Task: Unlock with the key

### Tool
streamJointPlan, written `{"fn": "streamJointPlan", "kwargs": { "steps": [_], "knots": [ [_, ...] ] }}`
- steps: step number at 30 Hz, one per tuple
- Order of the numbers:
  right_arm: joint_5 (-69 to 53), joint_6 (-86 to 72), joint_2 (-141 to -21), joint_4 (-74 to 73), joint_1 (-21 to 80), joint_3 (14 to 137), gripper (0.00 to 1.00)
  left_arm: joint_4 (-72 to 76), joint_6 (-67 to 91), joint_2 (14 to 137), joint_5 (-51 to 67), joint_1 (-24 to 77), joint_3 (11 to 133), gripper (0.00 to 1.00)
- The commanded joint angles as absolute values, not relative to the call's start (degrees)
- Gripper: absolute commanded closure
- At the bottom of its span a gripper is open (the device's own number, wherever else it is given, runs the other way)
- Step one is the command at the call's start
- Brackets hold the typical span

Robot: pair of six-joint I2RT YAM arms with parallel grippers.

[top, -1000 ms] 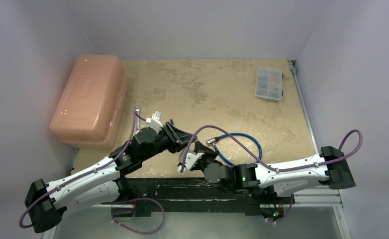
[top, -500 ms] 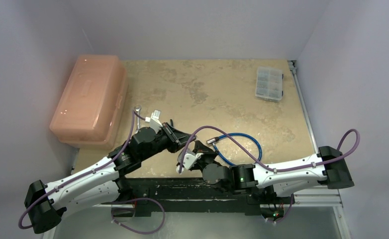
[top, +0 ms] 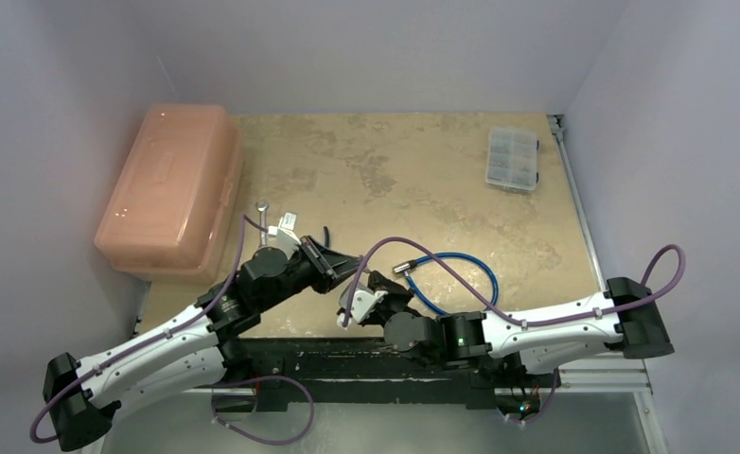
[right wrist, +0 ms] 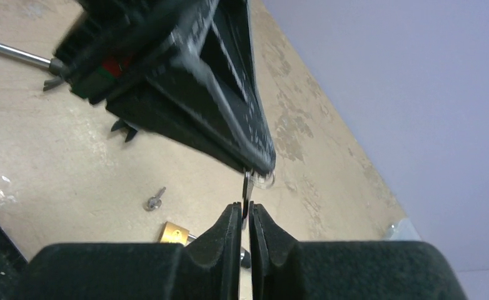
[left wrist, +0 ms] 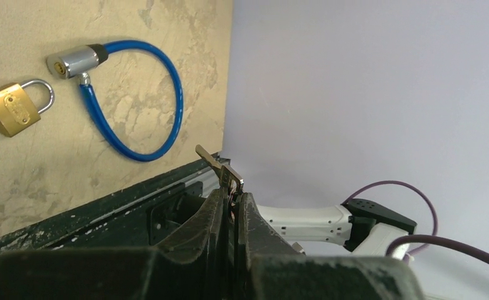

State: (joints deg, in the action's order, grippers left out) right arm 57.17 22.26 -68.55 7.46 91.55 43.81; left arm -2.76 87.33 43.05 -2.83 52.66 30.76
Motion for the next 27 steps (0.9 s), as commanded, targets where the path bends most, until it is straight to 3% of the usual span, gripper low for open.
{"fn": "streamJointPlan", "kwargs": {
  "steps": [1,6,11,14,18,22,27],
  "knots": [
    [56.2,16.7,-66.3,2.5,91.5,44.1,0.82,3.3,87.7,38.5,-6.7,52.7,29.7,1.0],
    [54.1,10.1,-62.6,-2.2,91.5,44.6,0.66,5.2,87.6,35.7,-8.4,52.7,28.0,1.0],
    [41.3,-2.2,-49.6,-4.8,88.6,44.0,0.35,6.5,84.0,34.2,-8.9,52.7,28.8,1.0],
    [28.4,-10.2,-41.3,-4.1,78.4,42.9,0.19,8.7,79.9,33.6,-8.3,52.6,29.7,1.0],
    [11.9,-21.3,-39.4,-8.7,66.6,48.1,0.1,6.0,72.7,32.6,-8.2,52.6,33.1,1.0],
    [-6.4,-30.4,-50.0,-12.9,57.6,55.8,0.1,4.3,67.4,31.6,-8.7,52.6,37.1,1.0],
    [-32.5,-47.4,-52.6,6.5,45.5,49.3,0.12,2.7,62.8,30.1,-10.0,52.6,39.8,1.0]
  ]
}}
